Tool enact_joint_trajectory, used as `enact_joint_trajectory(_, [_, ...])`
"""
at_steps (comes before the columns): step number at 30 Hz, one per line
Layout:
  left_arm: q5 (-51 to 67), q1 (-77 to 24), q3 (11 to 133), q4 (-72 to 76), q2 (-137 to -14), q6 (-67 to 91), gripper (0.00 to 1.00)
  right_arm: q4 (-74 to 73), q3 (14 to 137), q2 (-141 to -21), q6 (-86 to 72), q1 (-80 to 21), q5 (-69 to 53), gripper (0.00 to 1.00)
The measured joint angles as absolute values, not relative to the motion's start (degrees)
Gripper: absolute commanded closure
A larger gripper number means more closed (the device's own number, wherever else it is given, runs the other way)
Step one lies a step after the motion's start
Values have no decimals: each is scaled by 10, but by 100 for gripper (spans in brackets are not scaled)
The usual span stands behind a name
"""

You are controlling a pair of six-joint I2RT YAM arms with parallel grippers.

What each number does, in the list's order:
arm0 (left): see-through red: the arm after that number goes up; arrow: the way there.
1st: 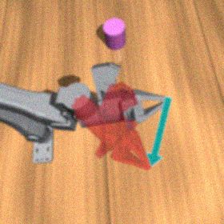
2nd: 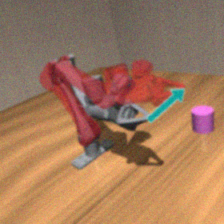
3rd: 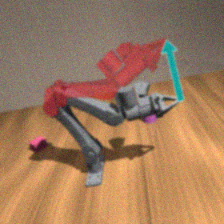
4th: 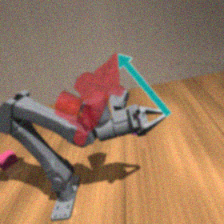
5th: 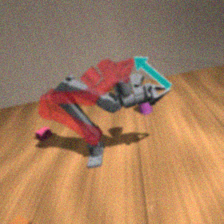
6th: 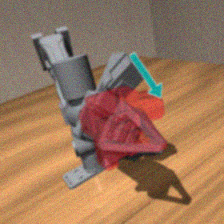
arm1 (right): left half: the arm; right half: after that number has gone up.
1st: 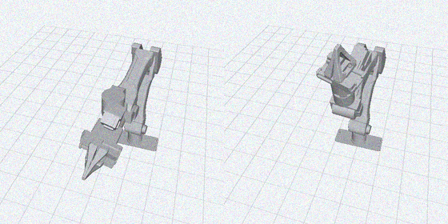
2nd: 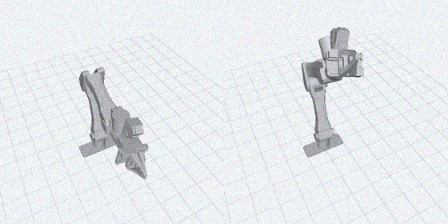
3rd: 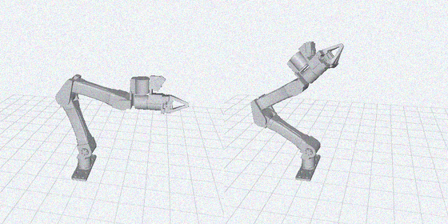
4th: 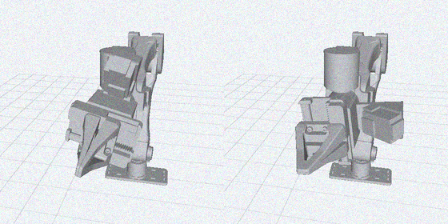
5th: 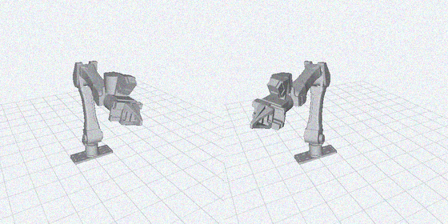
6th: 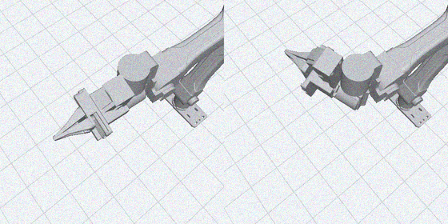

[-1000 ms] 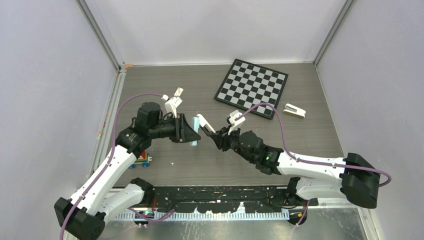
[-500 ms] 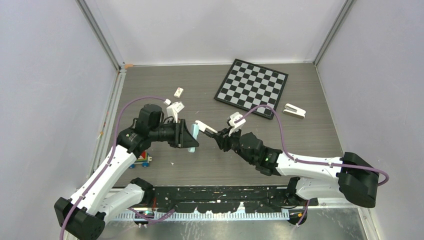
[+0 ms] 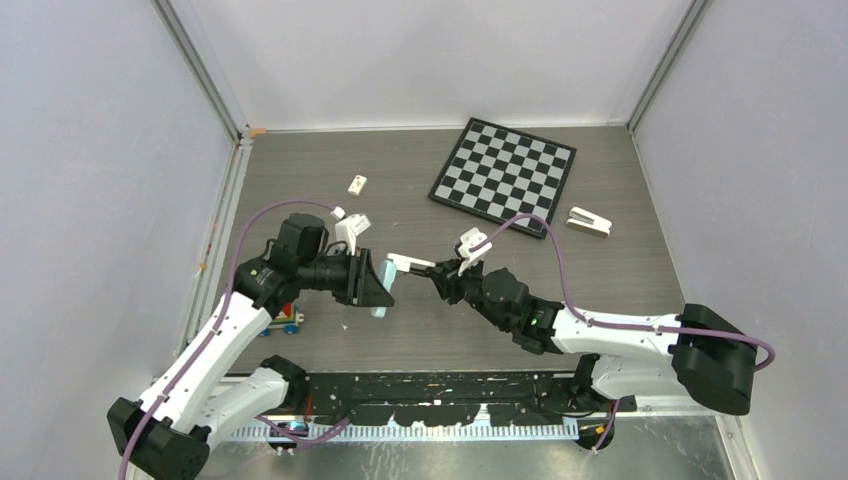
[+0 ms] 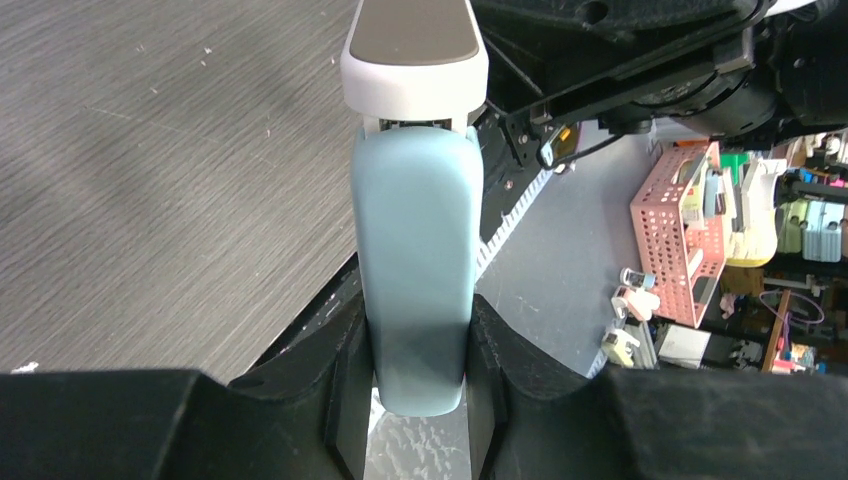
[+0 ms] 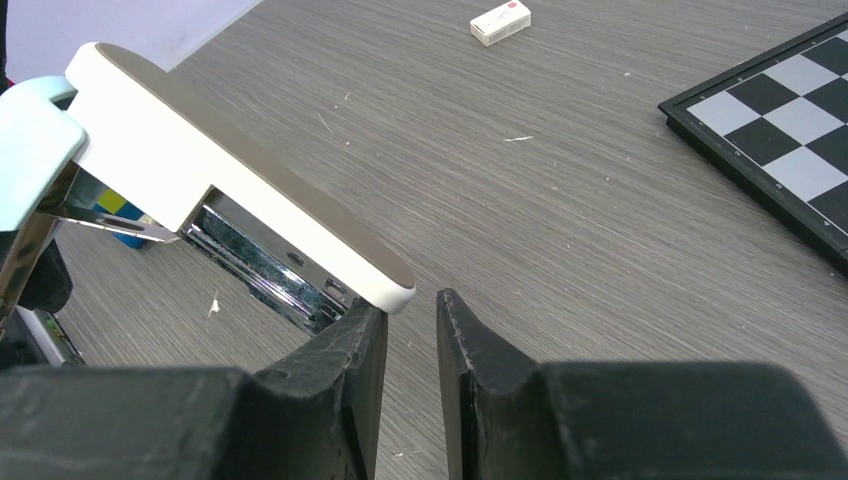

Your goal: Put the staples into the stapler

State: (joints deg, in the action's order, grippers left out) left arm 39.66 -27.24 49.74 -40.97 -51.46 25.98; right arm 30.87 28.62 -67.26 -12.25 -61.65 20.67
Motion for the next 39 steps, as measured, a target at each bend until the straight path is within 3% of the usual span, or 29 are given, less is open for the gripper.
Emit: enact_joint_trajectory(39, [453, -273, 526, -471, -592, 175, 100, 310, 244, -630, 81, -608, 154, 71])
